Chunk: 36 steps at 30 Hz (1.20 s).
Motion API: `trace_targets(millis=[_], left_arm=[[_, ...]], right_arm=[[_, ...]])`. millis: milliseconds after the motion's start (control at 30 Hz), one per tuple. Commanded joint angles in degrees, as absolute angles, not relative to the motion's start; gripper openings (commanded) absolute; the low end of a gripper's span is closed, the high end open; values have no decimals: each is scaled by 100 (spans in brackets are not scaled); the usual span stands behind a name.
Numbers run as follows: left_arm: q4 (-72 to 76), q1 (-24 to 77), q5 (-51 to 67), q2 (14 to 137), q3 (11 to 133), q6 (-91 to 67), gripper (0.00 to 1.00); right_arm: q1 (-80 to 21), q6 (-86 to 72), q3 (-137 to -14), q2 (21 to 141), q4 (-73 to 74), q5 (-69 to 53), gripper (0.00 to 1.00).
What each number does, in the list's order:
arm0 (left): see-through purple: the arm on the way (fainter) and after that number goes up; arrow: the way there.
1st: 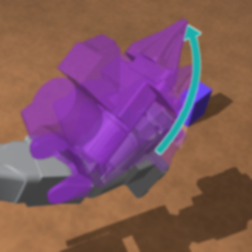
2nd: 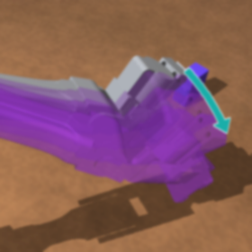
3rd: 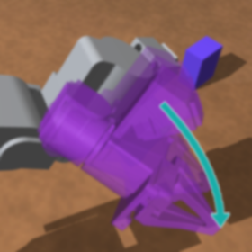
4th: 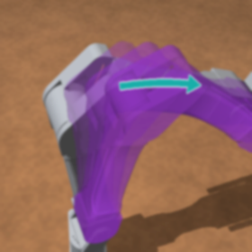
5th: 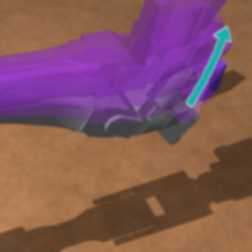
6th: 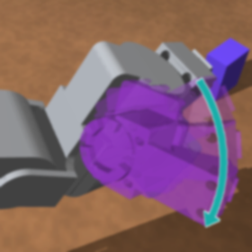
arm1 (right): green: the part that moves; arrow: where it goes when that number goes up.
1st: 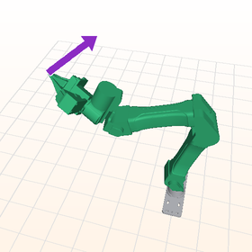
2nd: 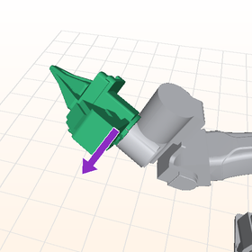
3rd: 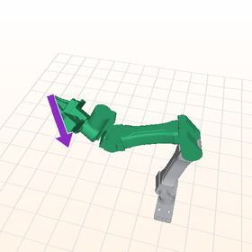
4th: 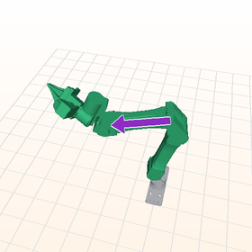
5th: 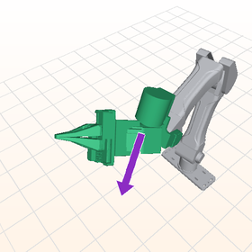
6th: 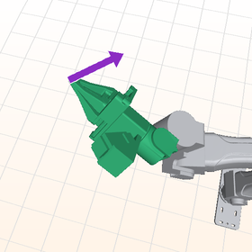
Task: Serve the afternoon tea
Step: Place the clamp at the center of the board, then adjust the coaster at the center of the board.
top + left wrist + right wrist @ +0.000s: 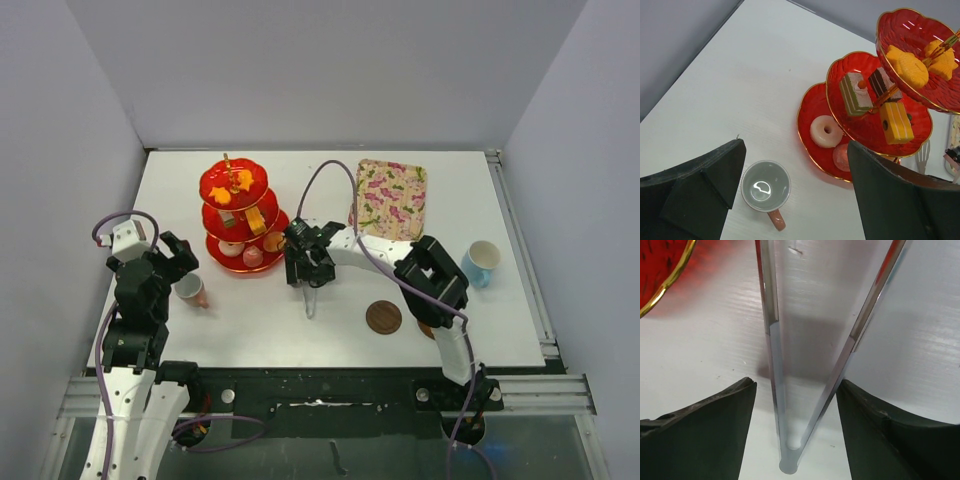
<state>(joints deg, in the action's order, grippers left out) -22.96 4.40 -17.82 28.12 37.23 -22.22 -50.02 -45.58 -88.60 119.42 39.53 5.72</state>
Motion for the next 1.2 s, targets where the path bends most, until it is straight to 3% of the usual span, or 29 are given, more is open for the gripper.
trace_targets(millis=[0,200,467,567,733,1000,1167], left_arm=[[-2090,466,-1858,2772,3788,-2206,81],[-2136,470,-1919,2795,3788,-2224,82],[-2178,475,-1953,2789,3806,-2232,82],[-2183,489,-2013,2745,3798,-2239,82],[-2178,509,-2030,2755,3797,-2241,82],[-2179,536,-1978,2833,3795,-2241,81],[-2198,536,-2013,2821,3797,-2246,82]], right_arm=[[-5010,-4659,-8565,11381,3314,374,67],[-5013,-4588,-8438,10209,3725,998,70],[-4521,-5176,-7497,8076,5304,2996,72],[-3833,-5037,-7009,7066,5487,2998,72],[-3539,-4803,-6514,5555,5493,3117,75],[-1789,-3983,-6648,5567,6086,3072,82],[-61,-3236,-6330,5581,5560,1753,83]])
